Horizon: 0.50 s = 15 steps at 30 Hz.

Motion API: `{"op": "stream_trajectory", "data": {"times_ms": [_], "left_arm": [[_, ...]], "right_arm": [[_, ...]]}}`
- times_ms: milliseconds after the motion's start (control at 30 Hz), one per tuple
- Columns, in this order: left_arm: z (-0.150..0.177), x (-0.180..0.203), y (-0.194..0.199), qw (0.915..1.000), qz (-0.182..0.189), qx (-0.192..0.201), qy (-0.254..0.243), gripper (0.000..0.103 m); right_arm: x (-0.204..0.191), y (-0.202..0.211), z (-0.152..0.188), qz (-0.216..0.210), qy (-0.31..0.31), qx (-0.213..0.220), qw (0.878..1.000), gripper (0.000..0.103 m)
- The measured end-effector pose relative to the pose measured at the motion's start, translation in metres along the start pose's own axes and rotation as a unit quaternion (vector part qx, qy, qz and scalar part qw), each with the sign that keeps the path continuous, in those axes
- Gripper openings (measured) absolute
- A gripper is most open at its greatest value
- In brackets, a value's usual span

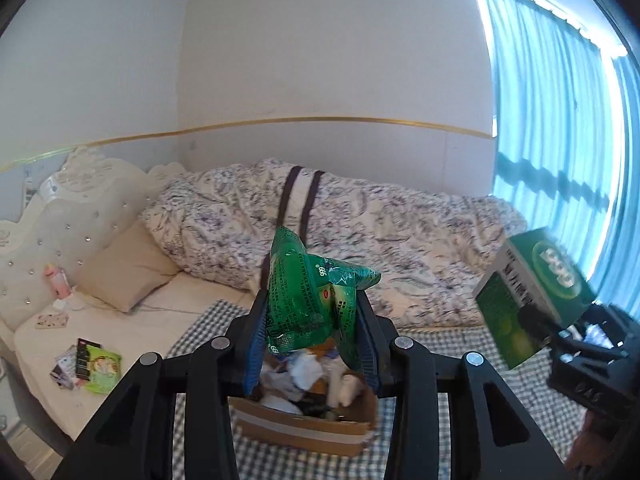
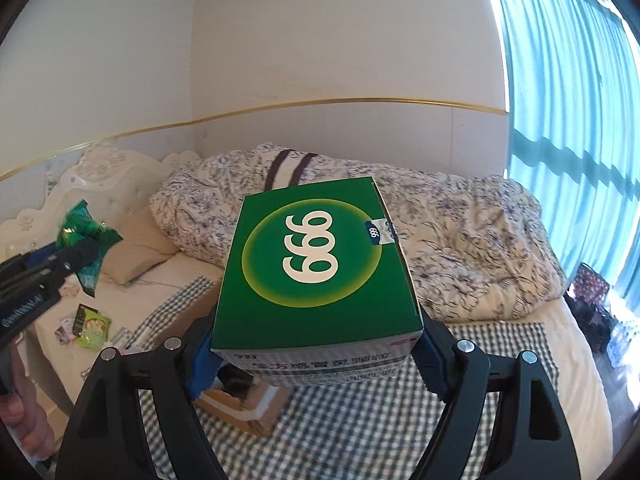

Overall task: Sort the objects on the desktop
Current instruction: 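Carry the foil packet with the left gripper while the right carries the medicine box to the box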

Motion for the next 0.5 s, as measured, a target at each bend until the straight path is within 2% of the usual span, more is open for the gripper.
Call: {"op": "stream_trajectory", "data": {"times_ms": [200, 500], "left_arm": [[0.004, -0.02, -0.025, 0.9997, -0.008, -0.017, 0.015, 0.04], [0.01, -0.022, -0.067, 0.999, 0.0, -0.041, 0.016, 0.04]], "right_arm": [[-0.017, -0.023, -0.005, -0.016, 0.003, -0.005, 1.0, 0.079], [-0.036, -0.06, -0.003, -0.025, 0.021, -0.019, 0.999, 0.079]]}}
Point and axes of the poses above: each gripper's, at about its wrist camera, not at the fingertips, and y roughly against the way its jaws point, x to its right, z to its underside, the point moved 4 cm from there along -y, roughly the way its jaws point, and after that the axes turned 10 degrees about -z, right-handed, at the moved point
